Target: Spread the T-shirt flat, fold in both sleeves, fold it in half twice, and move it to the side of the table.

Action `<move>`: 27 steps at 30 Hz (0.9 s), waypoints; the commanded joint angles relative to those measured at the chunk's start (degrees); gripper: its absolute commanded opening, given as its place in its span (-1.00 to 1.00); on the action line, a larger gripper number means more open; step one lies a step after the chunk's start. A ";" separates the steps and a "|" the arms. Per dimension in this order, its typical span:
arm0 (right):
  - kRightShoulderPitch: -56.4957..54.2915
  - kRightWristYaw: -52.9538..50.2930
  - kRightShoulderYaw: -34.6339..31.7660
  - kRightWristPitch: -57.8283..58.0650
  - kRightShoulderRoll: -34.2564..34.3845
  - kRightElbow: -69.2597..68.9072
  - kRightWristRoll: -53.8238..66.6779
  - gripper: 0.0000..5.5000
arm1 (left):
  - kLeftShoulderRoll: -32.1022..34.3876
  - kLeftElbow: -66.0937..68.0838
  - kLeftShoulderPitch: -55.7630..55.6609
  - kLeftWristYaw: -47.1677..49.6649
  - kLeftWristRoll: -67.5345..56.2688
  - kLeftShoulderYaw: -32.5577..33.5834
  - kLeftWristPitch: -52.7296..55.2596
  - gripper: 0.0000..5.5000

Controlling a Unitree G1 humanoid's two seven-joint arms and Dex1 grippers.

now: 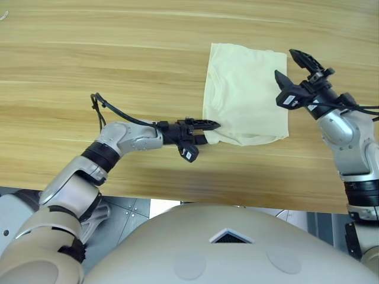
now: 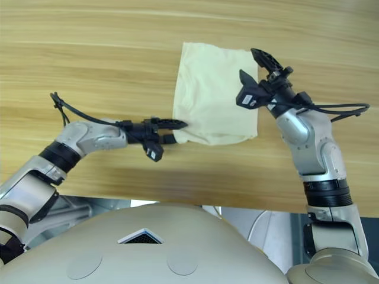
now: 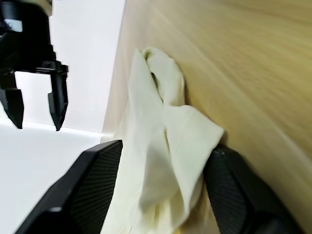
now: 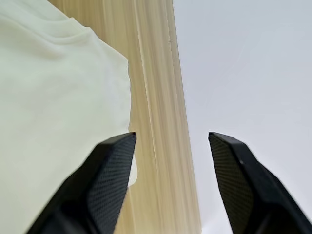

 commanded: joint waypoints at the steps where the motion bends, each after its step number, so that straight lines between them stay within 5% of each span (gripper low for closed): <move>1: 0.89 -1.37 0.18 -0.47 1.05 1.34 -0.29 0.00 | -0.37 8.21 3.41 0.29 7.97 -4.42 5.06 0.07; 27: 13.60 4.02 -3.94 -2.70 -3.94 -6.03 2.10 0.00 | 8.04 10.92 6.20 2.52 4.39 -1.97 6.41 0.07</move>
